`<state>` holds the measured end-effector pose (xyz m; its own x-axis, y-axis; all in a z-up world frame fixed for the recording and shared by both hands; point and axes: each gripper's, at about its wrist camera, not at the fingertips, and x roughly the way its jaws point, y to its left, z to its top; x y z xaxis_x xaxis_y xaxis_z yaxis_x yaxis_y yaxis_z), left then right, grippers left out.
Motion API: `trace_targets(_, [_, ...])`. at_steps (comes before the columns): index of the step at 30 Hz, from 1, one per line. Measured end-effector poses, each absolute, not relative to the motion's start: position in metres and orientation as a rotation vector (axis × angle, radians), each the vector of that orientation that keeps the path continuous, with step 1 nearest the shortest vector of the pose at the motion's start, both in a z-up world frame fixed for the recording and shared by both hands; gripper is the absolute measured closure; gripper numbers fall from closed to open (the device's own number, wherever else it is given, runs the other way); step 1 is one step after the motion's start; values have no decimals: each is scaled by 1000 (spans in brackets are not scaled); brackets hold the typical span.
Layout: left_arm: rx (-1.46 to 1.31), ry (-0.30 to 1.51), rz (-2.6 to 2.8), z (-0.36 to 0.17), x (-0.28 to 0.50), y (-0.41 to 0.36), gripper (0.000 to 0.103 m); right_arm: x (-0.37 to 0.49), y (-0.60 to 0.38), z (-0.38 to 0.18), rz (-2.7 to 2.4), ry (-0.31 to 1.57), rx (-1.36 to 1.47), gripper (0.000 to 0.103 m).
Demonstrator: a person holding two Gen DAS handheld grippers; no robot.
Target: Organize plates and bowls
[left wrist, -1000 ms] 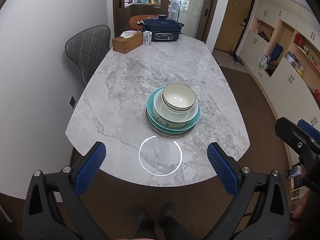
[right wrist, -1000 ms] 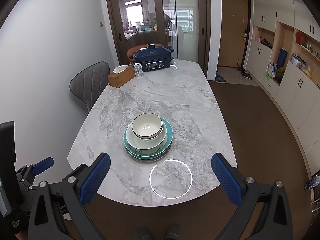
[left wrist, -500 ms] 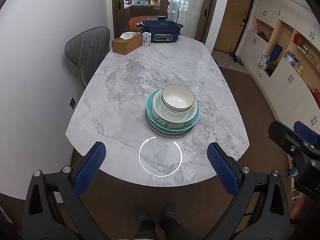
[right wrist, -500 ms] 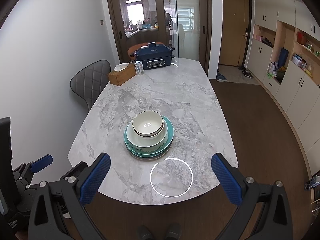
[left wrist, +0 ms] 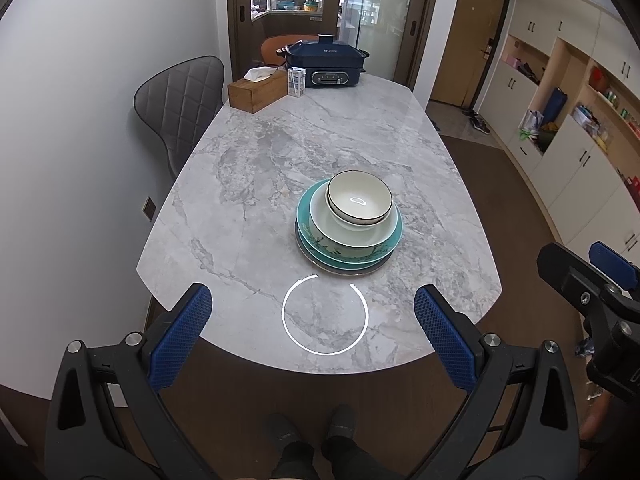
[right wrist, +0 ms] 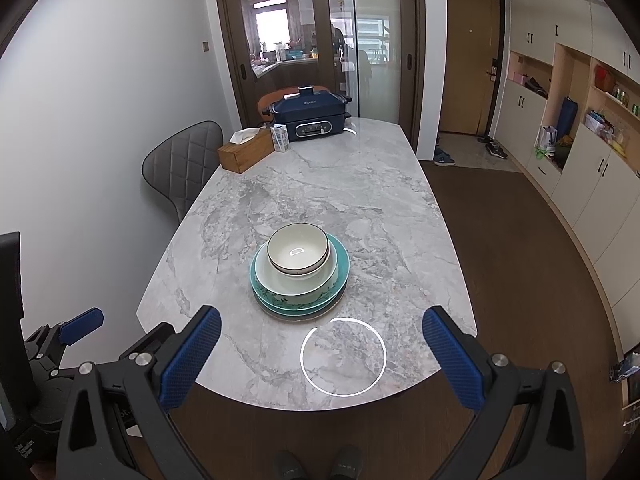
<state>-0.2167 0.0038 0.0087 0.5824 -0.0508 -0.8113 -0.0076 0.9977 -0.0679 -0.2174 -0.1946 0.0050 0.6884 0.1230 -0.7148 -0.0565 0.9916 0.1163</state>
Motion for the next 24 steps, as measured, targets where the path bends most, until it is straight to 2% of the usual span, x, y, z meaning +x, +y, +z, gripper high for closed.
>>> trace_targets(24, [-59, 947, -13, 6, -216, 7, 1, -218, -193, 5, 98, 806, 86, 0])
